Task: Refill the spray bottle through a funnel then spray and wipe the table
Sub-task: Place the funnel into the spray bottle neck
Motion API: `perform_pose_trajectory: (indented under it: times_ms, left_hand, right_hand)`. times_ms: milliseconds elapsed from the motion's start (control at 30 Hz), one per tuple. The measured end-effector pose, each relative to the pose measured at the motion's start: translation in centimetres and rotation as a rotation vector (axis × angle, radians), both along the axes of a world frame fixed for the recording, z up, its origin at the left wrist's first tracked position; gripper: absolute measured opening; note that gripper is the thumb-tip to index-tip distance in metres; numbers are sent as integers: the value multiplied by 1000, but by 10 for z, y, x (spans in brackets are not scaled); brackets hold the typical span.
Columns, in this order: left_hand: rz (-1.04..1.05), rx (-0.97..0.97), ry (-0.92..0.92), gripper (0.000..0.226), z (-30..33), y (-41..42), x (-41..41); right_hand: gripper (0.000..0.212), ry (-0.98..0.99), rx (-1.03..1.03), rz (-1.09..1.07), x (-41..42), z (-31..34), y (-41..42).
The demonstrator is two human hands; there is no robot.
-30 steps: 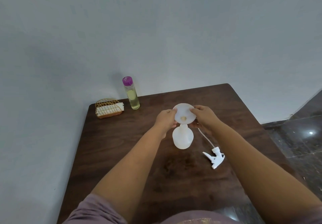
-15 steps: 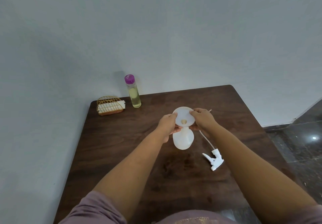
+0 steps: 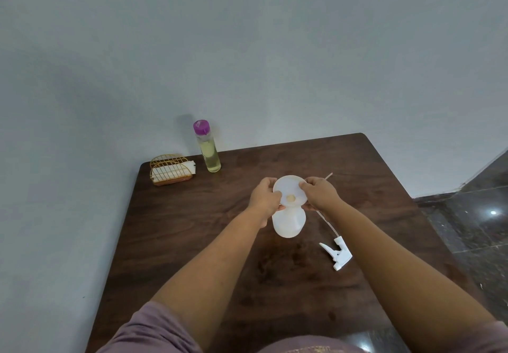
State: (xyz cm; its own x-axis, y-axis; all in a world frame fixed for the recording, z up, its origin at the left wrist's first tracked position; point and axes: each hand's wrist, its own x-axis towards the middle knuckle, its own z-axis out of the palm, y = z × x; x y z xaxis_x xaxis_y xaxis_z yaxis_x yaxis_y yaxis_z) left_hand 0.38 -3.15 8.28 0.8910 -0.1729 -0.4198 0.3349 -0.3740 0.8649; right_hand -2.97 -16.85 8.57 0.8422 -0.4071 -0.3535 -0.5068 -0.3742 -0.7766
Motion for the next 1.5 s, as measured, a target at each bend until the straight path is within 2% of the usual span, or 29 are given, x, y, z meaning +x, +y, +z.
perform_pose_trajectory:
  times_ms: [333,700,900,1033,1500]
  left_hand:
    - [-8,24,-13,32,0,3,-2]
    - [29,-40,-13,30,7,6,-7]
    - [65,-58,-17,19,6,7,-9]
    - [95,-69,27,22,8,5,-13]
    - [138,-21,-19,19,5,2,-17]
  right_hand:
    - [32,-31,-116,93,-4,-2,-1]
    - [30,-79,-136,62,-7,4,-5]
    - [25,-102,-188,95,-10,8,-8]
    - [21,-155,-179,78,-11,10,-12]
    - [23,-175,-46,54,-16,0,-19]
